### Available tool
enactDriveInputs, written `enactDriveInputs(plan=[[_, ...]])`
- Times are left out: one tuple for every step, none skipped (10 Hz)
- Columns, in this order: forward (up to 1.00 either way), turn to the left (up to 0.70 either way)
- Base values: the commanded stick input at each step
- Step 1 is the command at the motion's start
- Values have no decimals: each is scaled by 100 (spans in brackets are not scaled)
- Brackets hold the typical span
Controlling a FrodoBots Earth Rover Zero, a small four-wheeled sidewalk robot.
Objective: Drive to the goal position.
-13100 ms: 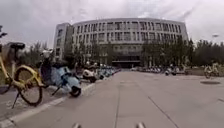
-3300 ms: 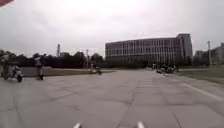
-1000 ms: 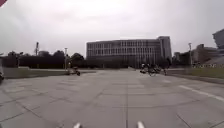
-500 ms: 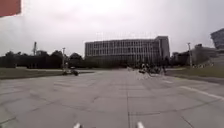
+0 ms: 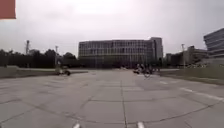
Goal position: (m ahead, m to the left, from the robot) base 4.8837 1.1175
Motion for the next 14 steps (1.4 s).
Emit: enactDriveInputs(plan=[[45, -27], [45, -12], [45, -4], [45, 0], [45, 0], [45, 0], [45, 0], [45, 0], [45, 0], [45, 0], [45, 0], [45, 0], [45, -24], [45, -27]])
